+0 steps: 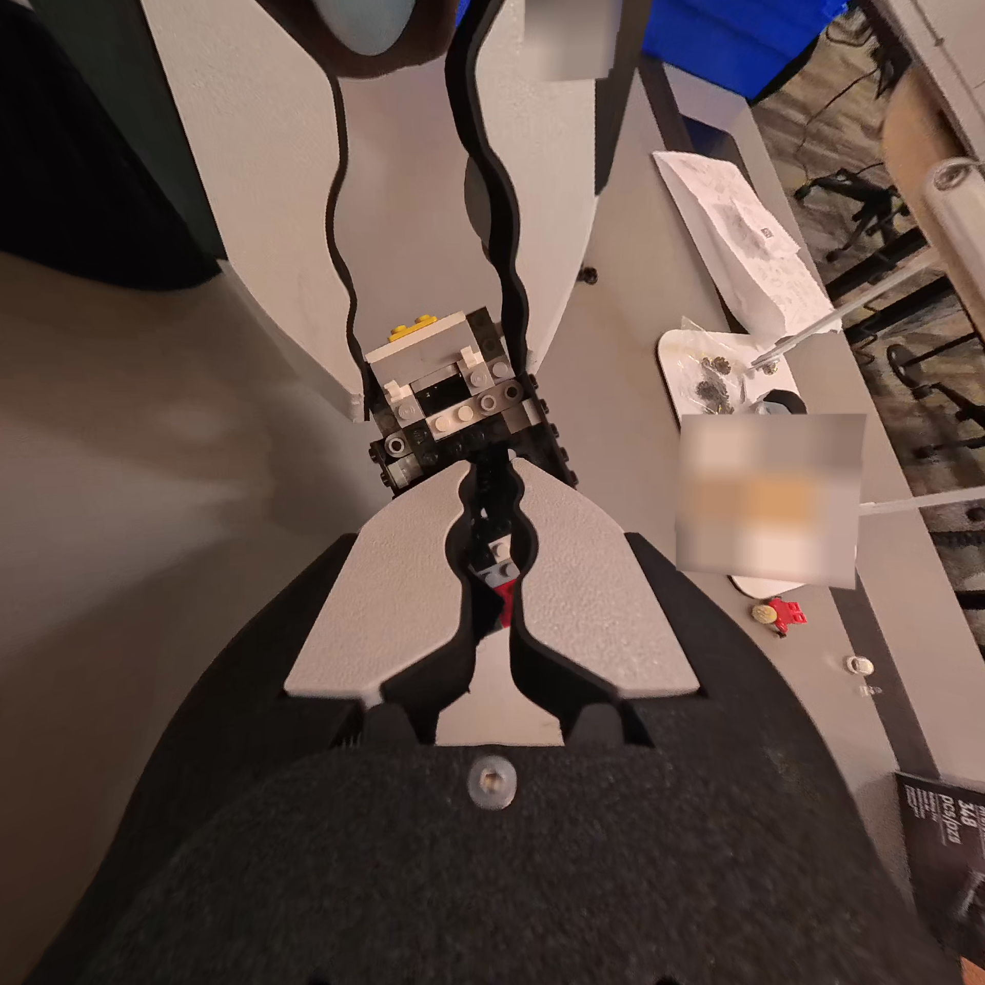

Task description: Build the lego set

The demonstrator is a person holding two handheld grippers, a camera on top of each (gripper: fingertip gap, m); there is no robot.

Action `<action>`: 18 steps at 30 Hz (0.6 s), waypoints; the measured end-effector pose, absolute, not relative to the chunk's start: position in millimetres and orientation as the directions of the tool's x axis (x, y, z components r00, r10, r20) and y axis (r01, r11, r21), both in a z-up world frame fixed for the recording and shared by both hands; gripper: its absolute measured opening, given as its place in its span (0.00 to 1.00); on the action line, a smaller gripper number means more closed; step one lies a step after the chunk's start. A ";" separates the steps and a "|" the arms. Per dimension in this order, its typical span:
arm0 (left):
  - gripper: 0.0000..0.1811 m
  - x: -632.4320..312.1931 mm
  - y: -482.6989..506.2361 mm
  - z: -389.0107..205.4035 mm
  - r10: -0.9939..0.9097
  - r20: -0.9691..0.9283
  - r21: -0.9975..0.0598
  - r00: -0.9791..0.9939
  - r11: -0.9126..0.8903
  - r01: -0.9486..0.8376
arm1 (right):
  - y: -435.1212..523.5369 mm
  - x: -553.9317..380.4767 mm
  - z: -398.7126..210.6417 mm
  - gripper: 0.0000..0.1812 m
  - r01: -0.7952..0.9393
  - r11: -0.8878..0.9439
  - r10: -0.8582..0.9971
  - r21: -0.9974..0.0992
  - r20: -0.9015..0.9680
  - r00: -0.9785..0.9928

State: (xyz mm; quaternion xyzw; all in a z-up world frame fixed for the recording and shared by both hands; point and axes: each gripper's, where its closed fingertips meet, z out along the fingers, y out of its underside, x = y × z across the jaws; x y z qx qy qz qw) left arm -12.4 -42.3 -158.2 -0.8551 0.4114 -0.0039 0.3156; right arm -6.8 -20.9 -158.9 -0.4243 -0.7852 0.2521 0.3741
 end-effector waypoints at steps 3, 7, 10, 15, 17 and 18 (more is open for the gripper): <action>0.29 -12.5 -41.5 -156.8 -0.708 -0.256 -0.544 0.658 -0.457 -0.704 | -20.7 -6.6 -156.3 0.05 0.455 0.489 0.866 -0.744 0.356 -0.350; 0.29 -11.3 -40.9 -157.1 -0.714 -0.257 -0.545 0.651 -0.450 -0.708 | -21.2 -4.9 -151.9 0.03 0.350 0.577 0.809 -0.738 0.459 -0.366; 0.29 -11.1 -41.6 -161.6 -0.722 -0.246 -0.533 0.647 -0.457 -0.712 | -22.7 -2.6 -151.1 0.02 0.222 0.712 0.694 -0.666 0.622 -0.361; 0.29 -10.6 -41.9 -167.7 -0.727 -0.193 -0.558 0.660 -0.472 -0.683 | -25.4 0.4 -151.3 0.02 0.158 0.656 0.734 -0.738 0.574 -0.363; 0.29 -10.3 -40.9 -168.7 -0.724 -0.157 -0.586 0.672 -0.479 -0.653 | -26.7 2.1 -141.2 0.02 0.129 0.554 0.797 -0.823 0.479 -0.369; 0.29 -9.4 -40.2 -169.5 -0.723 -0.131 -0.607 0.679 -0.483 -0.631 | -25.9 3.0 -135.5 0.02 0.121 0.491 0.828 -0.863 0.419 -0.372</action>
